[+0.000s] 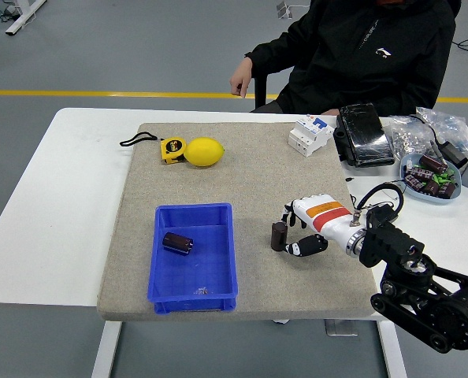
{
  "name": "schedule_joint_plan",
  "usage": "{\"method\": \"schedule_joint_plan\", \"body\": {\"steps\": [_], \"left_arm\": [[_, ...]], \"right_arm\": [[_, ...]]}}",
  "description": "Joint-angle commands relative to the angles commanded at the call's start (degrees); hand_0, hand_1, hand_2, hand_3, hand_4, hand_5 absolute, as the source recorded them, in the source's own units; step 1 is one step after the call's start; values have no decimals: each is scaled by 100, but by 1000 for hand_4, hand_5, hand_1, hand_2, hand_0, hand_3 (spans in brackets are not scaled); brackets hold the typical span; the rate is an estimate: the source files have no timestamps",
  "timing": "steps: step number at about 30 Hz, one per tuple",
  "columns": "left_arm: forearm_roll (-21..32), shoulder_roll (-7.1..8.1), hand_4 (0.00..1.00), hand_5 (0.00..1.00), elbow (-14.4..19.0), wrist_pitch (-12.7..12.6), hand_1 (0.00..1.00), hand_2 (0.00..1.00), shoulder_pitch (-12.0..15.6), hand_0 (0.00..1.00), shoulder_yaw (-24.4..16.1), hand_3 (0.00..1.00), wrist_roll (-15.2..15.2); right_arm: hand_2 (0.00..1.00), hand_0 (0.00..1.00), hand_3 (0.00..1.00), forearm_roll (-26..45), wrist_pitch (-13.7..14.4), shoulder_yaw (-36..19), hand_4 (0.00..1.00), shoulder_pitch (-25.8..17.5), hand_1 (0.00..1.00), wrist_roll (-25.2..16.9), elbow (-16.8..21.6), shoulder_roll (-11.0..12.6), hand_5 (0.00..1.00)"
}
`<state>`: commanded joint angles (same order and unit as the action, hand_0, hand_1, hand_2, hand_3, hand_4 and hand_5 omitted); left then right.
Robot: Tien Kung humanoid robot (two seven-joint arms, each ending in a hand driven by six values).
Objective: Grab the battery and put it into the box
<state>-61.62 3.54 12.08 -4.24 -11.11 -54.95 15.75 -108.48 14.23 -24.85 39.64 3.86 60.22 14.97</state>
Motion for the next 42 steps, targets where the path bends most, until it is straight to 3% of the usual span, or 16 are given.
{"method": "schedule_joint_plan", "body": {"steps": [16,30,42], "left_arm": [[-12,-3,631,539,-2,4,698,660,6,722,-11,585,0],[-37,-8,631,540,5,18,698,659,40,722,-15,585,16],[-39,-1,630,540,9,24,698,659,41,722,-13,584,24]], "right_arm": [[537,277,549,29,-246,-28,849,6,430,23,22,-1,289],[577,284,571,44,-210,-9,859,-6,441,20,-6,-63,297],[552,269,553,41,-117,4,870,-2,420,-3,42,-63,319]]}}
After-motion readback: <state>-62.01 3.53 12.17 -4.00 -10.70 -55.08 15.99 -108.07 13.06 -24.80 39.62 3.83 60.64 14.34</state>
